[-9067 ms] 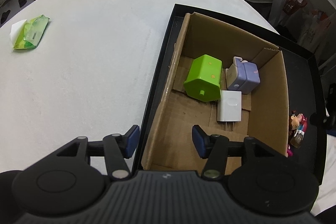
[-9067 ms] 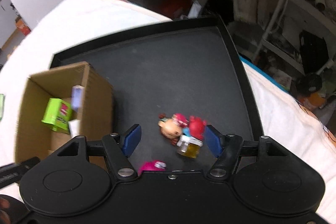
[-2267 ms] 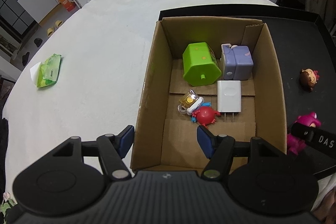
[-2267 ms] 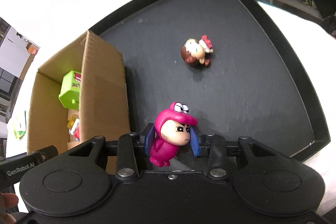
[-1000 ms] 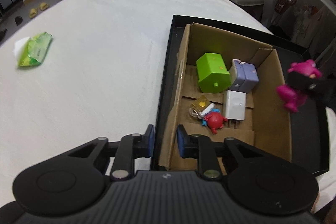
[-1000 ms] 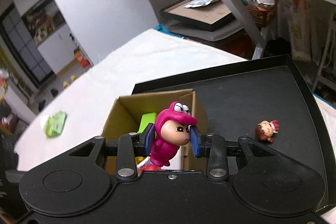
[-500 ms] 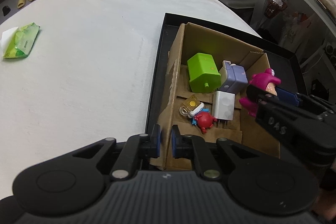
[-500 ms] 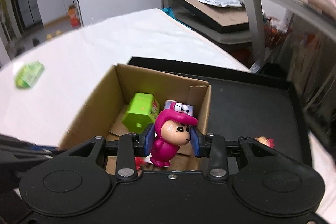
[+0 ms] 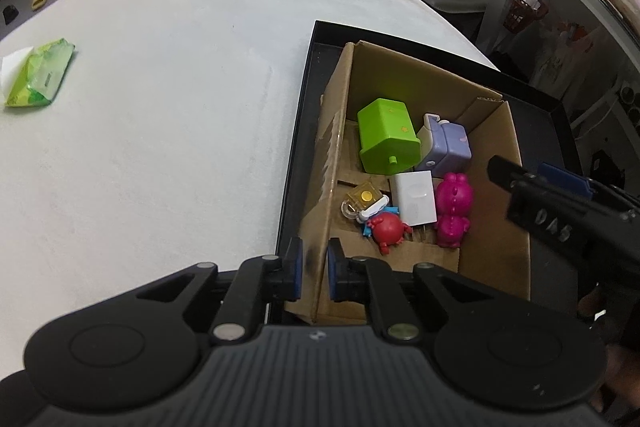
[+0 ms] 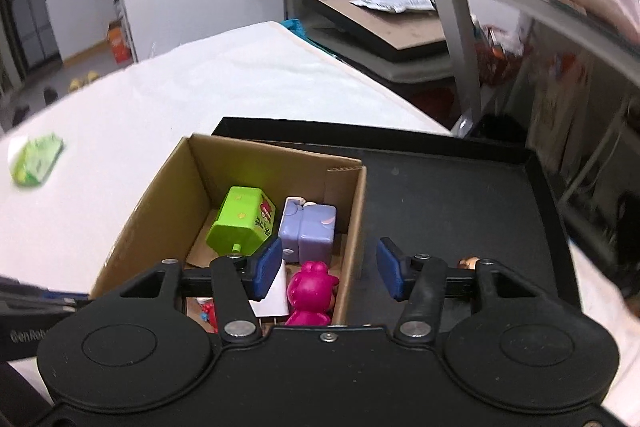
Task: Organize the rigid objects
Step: 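Carry the pink hooded figure into the box and open the right gripper, then move the right gripper to the brown-haired doll and close on it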
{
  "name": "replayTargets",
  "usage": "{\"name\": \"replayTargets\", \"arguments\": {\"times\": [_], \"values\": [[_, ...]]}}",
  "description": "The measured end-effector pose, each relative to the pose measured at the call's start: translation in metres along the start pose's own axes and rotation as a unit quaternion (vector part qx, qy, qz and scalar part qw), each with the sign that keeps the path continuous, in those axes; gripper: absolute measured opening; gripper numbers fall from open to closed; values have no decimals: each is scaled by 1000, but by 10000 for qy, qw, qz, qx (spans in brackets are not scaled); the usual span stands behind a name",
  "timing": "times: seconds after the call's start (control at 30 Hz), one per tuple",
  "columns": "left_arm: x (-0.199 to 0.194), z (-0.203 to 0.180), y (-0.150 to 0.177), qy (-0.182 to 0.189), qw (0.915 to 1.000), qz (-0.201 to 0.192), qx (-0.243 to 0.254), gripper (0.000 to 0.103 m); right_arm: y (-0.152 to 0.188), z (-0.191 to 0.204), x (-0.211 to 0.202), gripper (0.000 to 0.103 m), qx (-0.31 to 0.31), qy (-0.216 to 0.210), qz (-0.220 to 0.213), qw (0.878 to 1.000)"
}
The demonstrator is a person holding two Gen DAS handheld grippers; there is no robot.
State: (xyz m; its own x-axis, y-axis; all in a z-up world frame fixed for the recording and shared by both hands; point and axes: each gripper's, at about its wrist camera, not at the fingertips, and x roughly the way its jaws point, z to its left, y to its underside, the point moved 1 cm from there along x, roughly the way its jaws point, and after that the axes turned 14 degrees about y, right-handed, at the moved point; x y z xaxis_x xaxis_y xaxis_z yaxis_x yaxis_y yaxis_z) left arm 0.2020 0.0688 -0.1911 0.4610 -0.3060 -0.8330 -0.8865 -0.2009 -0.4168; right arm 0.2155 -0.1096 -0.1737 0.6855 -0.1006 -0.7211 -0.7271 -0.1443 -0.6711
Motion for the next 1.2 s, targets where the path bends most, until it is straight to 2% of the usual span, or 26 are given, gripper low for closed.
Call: {"name": "replayTargets", "arguments": {"times": [0.53,0.77,0.87,0.97,1.2], "values": [[2,-12,-4,-459,9989,53,98,15,-8,-46,11,53,746,-39,214,9970],[11,-16,-10,-730,9972,97,106,21,-7,-58,21,63,930,16,300,9952],[14,-18,-12,-899,9958,123,139,28,-5,-62,26,64,1063,-4,374,9936],[15,-19,-16,-1017,9947,104,102,34,-5,-62,30,69,1070,-25,364,9936],[20,-27,-25,-1229,9923,110,106,38,-1,-71,46,72,1197,-67,597,9910]]}}
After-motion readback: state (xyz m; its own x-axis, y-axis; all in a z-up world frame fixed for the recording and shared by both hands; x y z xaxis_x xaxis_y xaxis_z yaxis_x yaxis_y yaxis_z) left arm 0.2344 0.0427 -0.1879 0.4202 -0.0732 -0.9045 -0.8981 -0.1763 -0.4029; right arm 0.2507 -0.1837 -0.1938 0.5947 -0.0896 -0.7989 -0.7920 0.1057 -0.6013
